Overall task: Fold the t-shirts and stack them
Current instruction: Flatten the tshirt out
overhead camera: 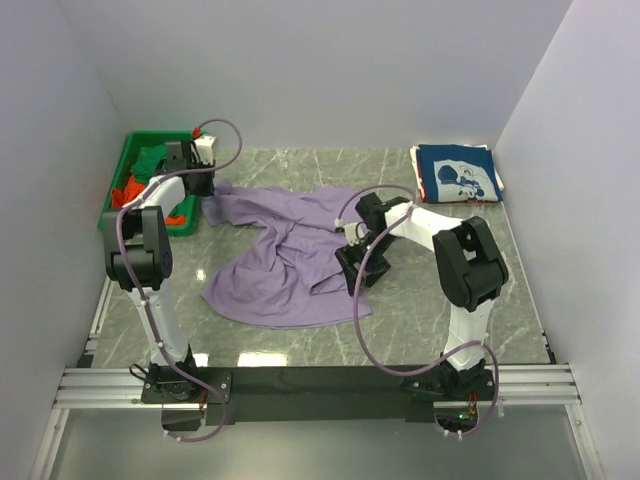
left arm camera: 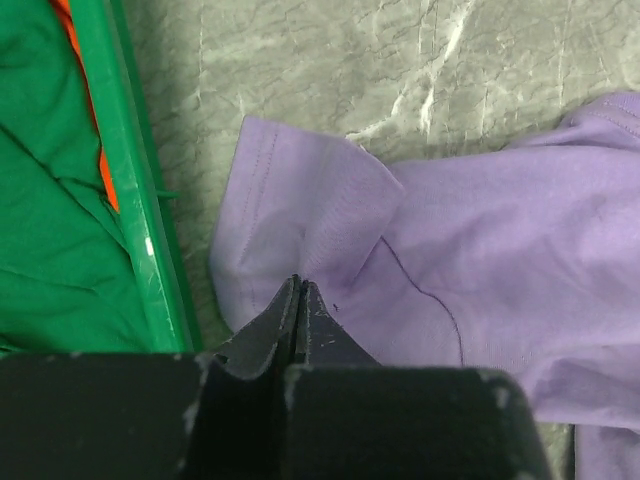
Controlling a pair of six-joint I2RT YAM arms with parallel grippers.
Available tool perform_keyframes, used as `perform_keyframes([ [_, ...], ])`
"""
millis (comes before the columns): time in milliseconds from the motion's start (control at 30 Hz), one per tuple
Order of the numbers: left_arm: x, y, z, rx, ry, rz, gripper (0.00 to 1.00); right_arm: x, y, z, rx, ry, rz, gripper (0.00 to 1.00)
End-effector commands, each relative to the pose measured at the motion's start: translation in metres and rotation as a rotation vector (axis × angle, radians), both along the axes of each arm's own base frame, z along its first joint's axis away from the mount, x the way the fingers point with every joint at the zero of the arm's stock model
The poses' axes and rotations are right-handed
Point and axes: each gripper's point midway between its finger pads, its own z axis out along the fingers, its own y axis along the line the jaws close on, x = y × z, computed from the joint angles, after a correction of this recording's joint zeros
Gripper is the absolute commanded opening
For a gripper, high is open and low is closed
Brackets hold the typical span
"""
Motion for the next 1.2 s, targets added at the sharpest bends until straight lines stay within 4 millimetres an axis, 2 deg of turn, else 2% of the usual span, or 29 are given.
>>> perform_keyframes([
  [0, 0.007, -0.002, 0.027, -0.016, -0.057, -0.018, 0.01, -0.008, -0.005, -0.018, -0.094, -0.029, 0.042, 0.8],
  [100, 0.004, -0.002, 0.029, -0.008, -0.057, -0.039, 0.01, -0.008, -0.013, -0.031, -0.163, -0.003, 0.033, 0.58],
  [133, 0.001, -0.003, 0.032, -0.003, -0.063, -0.061, 0.01, -0.006, -0.02, -0.035, -0.205, -0.013, 0.032, 0.39],
  [167, -0.003, -0.005, 0.031, 0.0, -0.051, -0.072, 0.01, -0.007, -0.026, -0.034, -0.222, -0.011, 0.046, 0.27],
  [200, -0.006, -0.006, 0.032, 0.002, -0.049, -0.084, 0.01, -0.005, -0.034, -0.034, -0.244, -0.02, 0.041, 0.02],
  [267, -0.016, -0.007, 0.036, 0.03, -0.048, -0.132, 0.01, 0.001, -0.056, -0.027, -0.293, -0.051, 0.033, 0.0],
  [400, -0.053, -0.008, 0.037, 0.076, -0.006, -0.243, 0.01, 0.031, -0.12, -0.012, -0.377, -0.103, -0.046, 0.0],
  [433, -0.068, -0.009, 0.038, 0.105, -0.002, -0.285, 0.01, 0.048, -0.152, -0.007, -0.432, -0.132, -0.108, 0.0],
  [500, -0.088, -0.012, 0.035, 0.113, 0.023, -0.332, 0.01, 0.068, -0.183, -0.005, -0.473, -0.161, -0.136, 0.0],
  [533, -0.102, -0.013, 0.034, 0.121, 0.034, -0.356, 0.01, 0.093, -0.205, 0.007, -0.5, -0.214, -0.189, 0.0],
  [567, -0.11, -0.016, 0.034, 0.114, 0.045, -0.376, 0.01, 0.106, -0.224, 0.003, -0.562, -0.223, -0.19, 0.0],
  [600, -0.118, -0.018, 0.032, 0.109, 0.06, -0.39, 0.01, 0.121, -0.233, 0.005, -0.584, -0.247, -0.206, 0.0],
  [633, -0.134, -0.02, 0.03, 0.098, 0.098, -0.4, 0.01, 0.153, -0.239, 0.023, -0.589, -0.328, -0.237, 0.0],
  [667, -0.142, -0.022, 0.029, 0.089, 0.115, -0.412, 0.01, 0.164, -0.244, 0.016, -0.611, -0.322, -0.245, 0.0],
  [700, -0.15, -0.026, 0.027, 0.069, 0.134, -0.429, 0.01, 0.177, -0.245, 0.021, -0.623, -0.346, -0.258, 0.0],
  [733, -0.163, -0.028, 0.025, 0.058, 0.166, -0.441, 0.01, 0.199, -0.246, 0.036, -0.62, -0.405, -0.289, 0.0],
  [767, -0.167, -0.031, 0.026, 0.039, 0.179, -0.443, 0.01, 0.205, -0.246, 0.034, -0.627, -0.396, -0.307, 0.0],
  [800, -0.168, -0.032, 0.026, 0.015, 0.193, -0.419, 0.01, 0.211, -0.248, 0.04, -0.648, -0.413, -0.32, 0.04],
  [867, -0.158, -0.033, 0.028, -0.015, 0.188, -0.374, 0.01, 0.218, -0.243, 0.059, -0.646, -0.455, -0.344, 0.26],
  [900, -0.152, -0.033, 0.029, -0.029, 0.186, -0.346, 0.01, 0.216, -0.24, 0.067, -0.639, -0.463, -0.345, 0.48],
  [933, -0.139, -0.03, 0.029, -0.059, 0.197, -0.277, 0.01, 0.205, -0.232, 0.083, -0.591, -0.469, -0.345, 0.64],
  [967, -0.127, -0.029, 0.03, -0.064, 0.18, -0.244, 0.01, 0.198, -0.224, 0.091, -0.549, -0.473, -0.334, 0.79],
  [1000, -0.12, -0.028, 0.029, -0.092, 0.19, -0.202, 0.01, 0.189, -0.213, 0.1, -0.506, -0.48, -0.312, 0.81],
  [1033, -0.107, -0.027, 0.025, -0.113, 0.197, -0.184, 0.02, 0.167, -0.196, 0.109, -0.43, -0.476, -0.268, 0.81],
  [1067, -0.101, -0.026, 0.024, -0.131, 0.203, -0.169, 0.04, 0.151, -0.182, 0.11, -0.384, -0.459, -0.225, 0.81],
  [1100, -0.097, -0.027, 0.022, -0.157, 0.218, -0.149, 0.09, 0.133, -0.157, 0.109, -0.344, -0.444, -0.148, 0.77],
  [1133, -0.085, -0.023, 0.02, -0.178, 0.224, -0.135, 0.16, 0.1, -0.139, 0.094, -0.29, -0.354, -0.09, 0.74],
  [1167, -0.083, -0.023, 0.021, -0.199, 0.233, -0.138, 0.2, 0.081, -0.124, 0.101, -0.247, -0.357, -0.046, 0.72],
])
